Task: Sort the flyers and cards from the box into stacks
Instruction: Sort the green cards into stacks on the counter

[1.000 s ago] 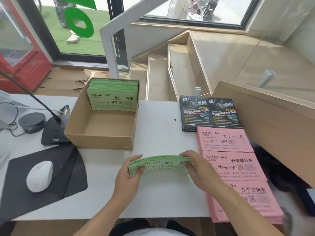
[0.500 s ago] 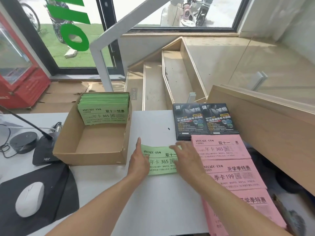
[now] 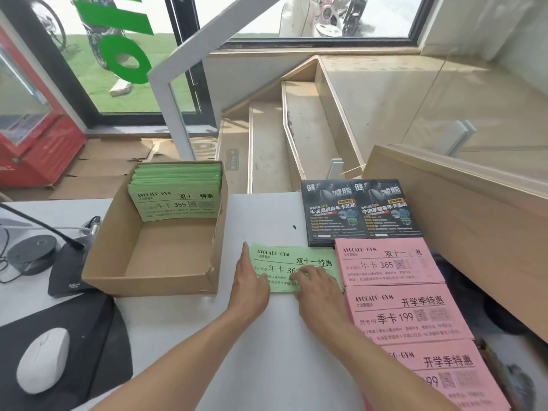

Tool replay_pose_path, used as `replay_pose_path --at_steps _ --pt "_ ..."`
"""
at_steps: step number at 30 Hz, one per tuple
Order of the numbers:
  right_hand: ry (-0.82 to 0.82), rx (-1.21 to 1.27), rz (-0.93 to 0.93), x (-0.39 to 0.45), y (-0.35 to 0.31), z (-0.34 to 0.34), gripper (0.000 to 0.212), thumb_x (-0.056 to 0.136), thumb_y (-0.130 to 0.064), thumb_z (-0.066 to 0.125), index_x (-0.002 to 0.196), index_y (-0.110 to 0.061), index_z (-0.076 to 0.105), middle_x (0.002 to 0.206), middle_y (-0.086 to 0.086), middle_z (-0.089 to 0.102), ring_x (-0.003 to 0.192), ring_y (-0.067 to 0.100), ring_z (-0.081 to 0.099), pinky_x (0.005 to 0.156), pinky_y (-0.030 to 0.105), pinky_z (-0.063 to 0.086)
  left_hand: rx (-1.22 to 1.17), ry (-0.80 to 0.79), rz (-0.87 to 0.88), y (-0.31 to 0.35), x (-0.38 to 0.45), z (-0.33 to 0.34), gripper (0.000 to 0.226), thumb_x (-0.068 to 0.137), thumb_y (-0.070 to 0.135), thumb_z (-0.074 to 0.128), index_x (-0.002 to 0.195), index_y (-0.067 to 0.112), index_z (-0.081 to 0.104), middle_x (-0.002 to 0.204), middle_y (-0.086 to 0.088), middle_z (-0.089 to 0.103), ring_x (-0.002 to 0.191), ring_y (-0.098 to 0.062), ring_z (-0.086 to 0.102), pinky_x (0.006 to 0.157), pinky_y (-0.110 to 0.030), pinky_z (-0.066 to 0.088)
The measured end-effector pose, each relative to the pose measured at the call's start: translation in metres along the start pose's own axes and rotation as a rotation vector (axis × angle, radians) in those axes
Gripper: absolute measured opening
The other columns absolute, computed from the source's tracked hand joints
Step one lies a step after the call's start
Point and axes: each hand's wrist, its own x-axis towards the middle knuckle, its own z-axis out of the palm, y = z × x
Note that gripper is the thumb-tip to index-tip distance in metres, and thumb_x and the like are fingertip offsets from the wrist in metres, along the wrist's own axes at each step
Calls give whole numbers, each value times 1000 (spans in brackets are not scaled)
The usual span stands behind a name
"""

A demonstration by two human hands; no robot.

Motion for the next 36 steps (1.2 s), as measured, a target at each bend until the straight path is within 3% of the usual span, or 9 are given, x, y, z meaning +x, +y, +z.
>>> replay_pose_path --at_steps 6,11,15,18,25,30,32,34,36 --pt "23 0 16 -9 5 5 58 63 -2 76 112 -32 67 115 -9 63 109 17 61 94 33 49 -47 -70 -65 -3 -1 -3 85 99 11 54 161 27 -2 166 -1 25 145 -23 38 111 -30 32" --pt "0 32 -36 -7 2 0 49 78 -1 65 120 -27 66 126 -7 59 118 19 54 98 33 44 -62 -42 -74 -5 -6 -3 82 98 11 55 161 23 4 165 -4 27 147 -22 33 117 -34 29" --pt "64 77 -47 -10 0 4 45 70 1 74 107 -24 71 112 -7 65 107 19 62 91 34 53 -75 -34 -67 -4 -15 -4 82 96 9 56 161 21 7 161 -5 31 146 -22 33 116 -33 29" --pt "82 100 -51 -13 0 1 35 76 0 69 104 -23 71 104 -7 66 103 20 63 84 31 51 -89 -33 -54 -4 -22 -6 84 95 9 57 161 22 8 159 -3 32 145 -20 33 114 -31 29" --pt "14 71 -84 -4 7 -8 37 79 3 66 105 -23 72 106 -7 69 105 22 65 83 32 50 -155 8 -23 -6 -31 -9 82 92 9 61 160 23 16 158 2 33 145 -14 32 117 -28 28" --pt "-60 43 -122 -1 4 -17 38 82 -2 64 112 -25 72 119 -7 67 119 21 58 100 37 46 -159 -13 12 -8 -33 -11 81 92 9 62 159 22 18 157 1 32 144 -15 33 118 -31 28" --pt "-10 36 -128 -4 0 -16 39 78 -7 72 113 -25 72 121 -6 66 121 21 56 104 40 46 -153 -18 35 -8 -36 -14 80 92 9 61 159 23 19 158 5 30 144 -13 33 112 -21 29" --pt "3 28 -130 -5 -9 -18 42 80 -16 75 120 -25 68 128 -5 62 125 21 53 107 39 43 -152 -1 88 -8 -41 -19 76 92 9 61 157 25 25 155 10 33 141 -9 36 104 -14 29" --pt "-74 -10 -92 -4 -19 -18 38 91 -32 68 128 -26 61 131 -7 55 128 19 46 107 34 38 -197 29 184 -5 -47 -26 71 91 5 63 152 28 35 149 14 40 137 -2 39 109 -16 33"
